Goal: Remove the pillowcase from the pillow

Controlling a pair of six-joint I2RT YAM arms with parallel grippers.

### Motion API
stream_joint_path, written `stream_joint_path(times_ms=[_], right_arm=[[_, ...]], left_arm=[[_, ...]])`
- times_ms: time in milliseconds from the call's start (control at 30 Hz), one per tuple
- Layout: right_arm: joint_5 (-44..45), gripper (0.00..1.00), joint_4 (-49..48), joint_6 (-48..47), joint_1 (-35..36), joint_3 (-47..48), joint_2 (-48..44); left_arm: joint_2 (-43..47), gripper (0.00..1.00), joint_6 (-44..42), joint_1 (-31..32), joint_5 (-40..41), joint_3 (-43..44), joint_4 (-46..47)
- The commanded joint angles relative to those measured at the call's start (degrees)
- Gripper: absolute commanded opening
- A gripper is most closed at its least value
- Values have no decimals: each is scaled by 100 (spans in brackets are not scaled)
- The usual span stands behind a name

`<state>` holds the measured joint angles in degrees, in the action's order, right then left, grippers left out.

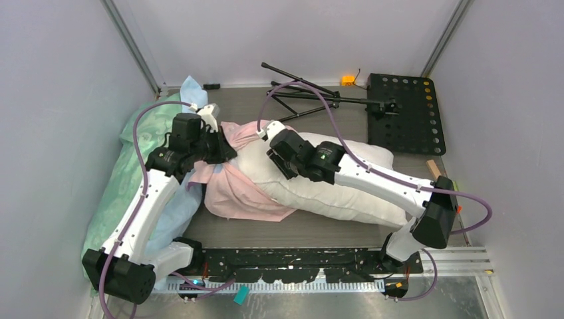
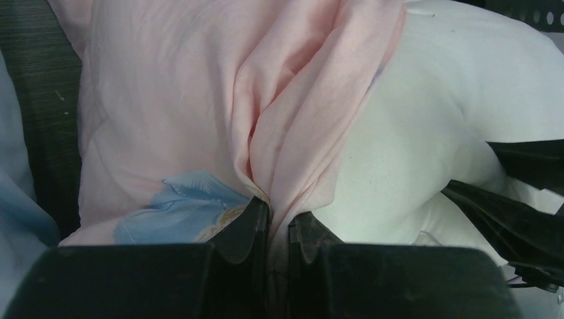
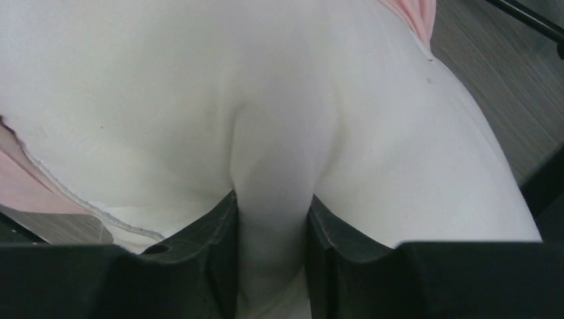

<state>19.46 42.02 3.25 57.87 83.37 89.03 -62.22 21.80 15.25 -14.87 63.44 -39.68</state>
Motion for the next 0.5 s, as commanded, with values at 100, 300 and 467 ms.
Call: stream_joint_path(times_ms=[100, 300, 467], right_arm=[[1008, 1, -431, 637, -287, -642, -700], [1245, 0, -511, 1608, -1510, -1178, -2142], [1723, 0, -479, 1735, -2590, -1564, -3244]], left_arm=[[181, 0, -195, -13, 225, 54, 121], [168, 0, -356, -20, 818, 48, -80], [148, 0, -474, -86, 1166, 22, -187]])
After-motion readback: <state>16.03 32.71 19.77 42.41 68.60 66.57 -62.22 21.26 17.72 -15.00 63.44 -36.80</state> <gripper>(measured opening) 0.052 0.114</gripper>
